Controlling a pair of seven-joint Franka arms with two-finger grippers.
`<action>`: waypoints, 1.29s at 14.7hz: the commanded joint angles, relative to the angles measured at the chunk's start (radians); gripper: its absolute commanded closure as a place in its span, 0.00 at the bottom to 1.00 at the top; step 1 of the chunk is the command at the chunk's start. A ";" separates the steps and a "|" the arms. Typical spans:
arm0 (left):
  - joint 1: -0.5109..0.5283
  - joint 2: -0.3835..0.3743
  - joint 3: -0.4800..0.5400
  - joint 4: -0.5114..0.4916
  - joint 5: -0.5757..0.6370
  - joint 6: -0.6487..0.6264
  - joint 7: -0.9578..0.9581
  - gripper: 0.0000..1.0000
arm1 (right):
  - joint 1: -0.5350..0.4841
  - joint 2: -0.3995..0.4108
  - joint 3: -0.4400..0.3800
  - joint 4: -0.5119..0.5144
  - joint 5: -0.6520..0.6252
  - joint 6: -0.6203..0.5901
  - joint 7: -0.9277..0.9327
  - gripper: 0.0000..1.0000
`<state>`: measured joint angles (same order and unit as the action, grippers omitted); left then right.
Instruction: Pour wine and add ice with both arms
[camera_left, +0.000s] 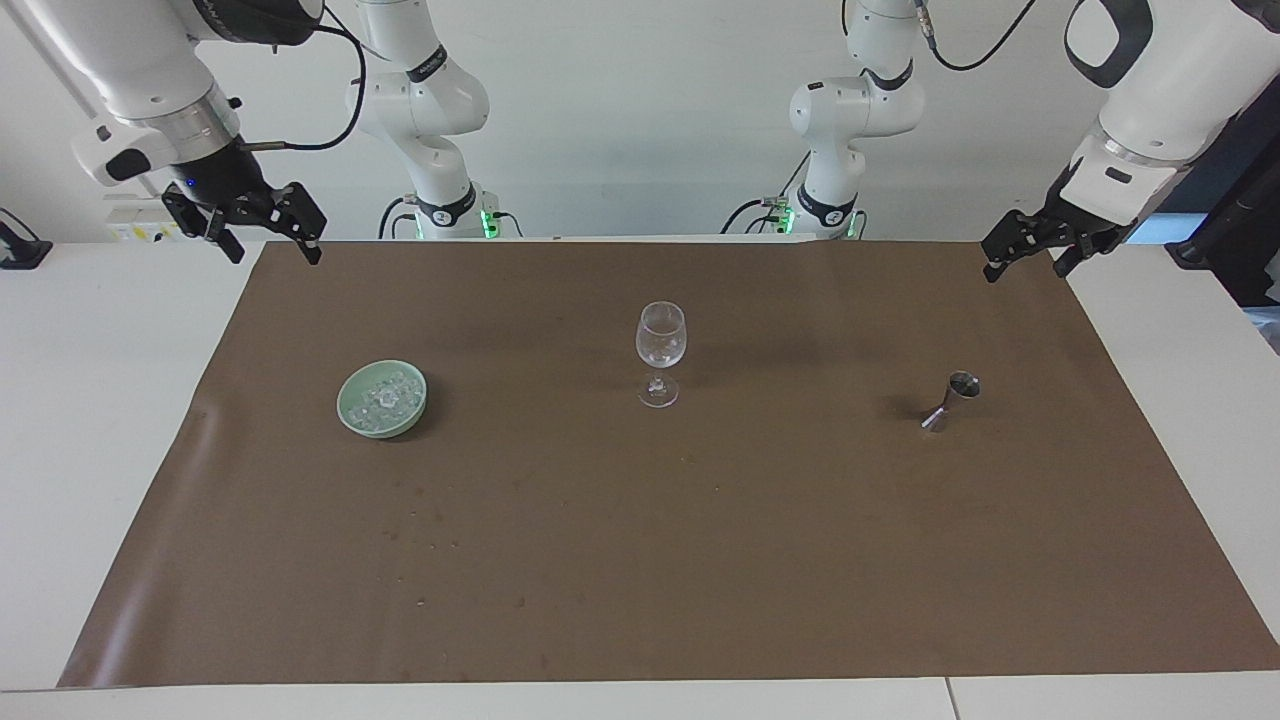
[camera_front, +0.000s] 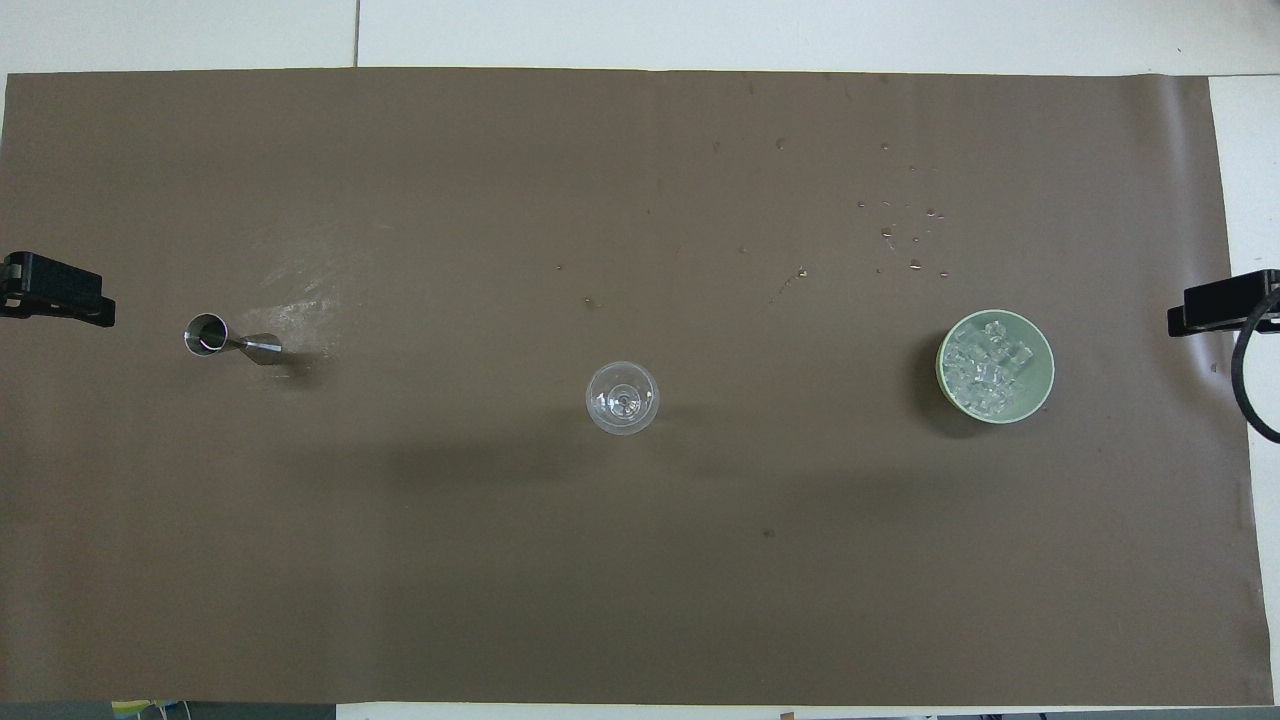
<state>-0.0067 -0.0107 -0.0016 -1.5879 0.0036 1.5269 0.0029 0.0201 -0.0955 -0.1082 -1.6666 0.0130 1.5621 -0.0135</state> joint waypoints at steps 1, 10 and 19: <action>0.001 -0.026 0.003 -0.030 -0.011 0.013 -0.004 0.00 | -0.003 0.003 -0.001 0.001 0.012 0.013 -0.013 0.00; -0.001 -0.020 0.000 -0.020 -0.010 -0.005 0.005 0.00 | -0.005 0.000 -0.001 -0.004 0.012 0.016 -0.013 0.00; 0.013 0.095 0.012 0.065 -0.056 -0.028 0.016 0.00 | -0.008 0.000 -0.002 -0.004 0.012 0.004 -0.017 0.00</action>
<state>-0.0058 0.0323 0.0025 -1.5689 -0.0237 1.5225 0.0052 0.0200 -0.0949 -0.1094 -1.6667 0.0130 1.5629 -0.0135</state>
